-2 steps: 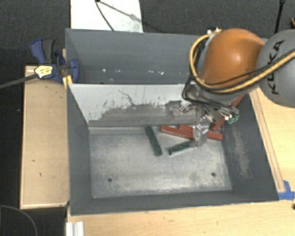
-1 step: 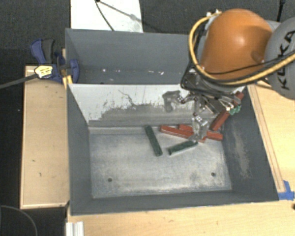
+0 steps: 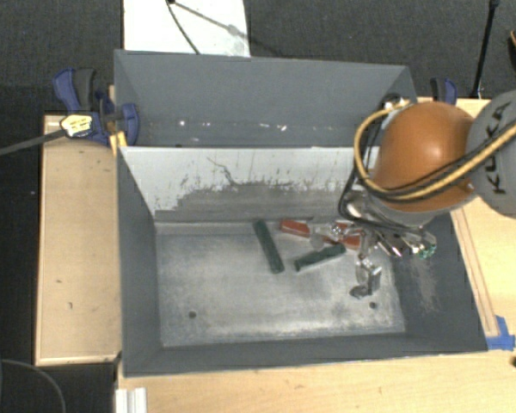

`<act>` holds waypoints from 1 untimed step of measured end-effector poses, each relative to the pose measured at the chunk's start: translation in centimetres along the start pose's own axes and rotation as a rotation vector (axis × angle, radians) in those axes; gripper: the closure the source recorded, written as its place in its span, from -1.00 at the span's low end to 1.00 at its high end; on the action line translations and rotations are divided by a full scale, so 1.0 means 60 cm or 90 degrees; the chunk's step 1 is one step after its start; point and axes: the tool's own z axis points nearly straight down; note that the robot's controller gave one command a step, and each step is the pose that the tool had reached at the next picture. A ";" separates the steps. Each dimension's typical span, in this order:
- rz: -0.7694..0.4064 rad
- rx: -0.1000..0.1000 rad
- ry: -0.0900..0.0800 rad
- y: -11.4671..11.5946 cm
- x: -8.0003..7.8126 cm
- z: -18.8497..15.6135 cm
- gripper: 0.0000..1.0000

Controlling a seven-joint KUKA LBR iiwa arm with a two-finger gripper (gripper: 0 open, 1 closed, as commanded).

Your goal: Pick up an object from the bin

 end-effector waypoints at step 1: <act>0.002 0.002 -0.006 -0.057 -0.055 0.148 -1.00</act>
Offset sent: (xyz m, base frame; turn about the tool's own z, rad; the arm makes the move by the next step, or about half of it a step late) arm 0.0450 -0.0101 -0.0859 -0.0018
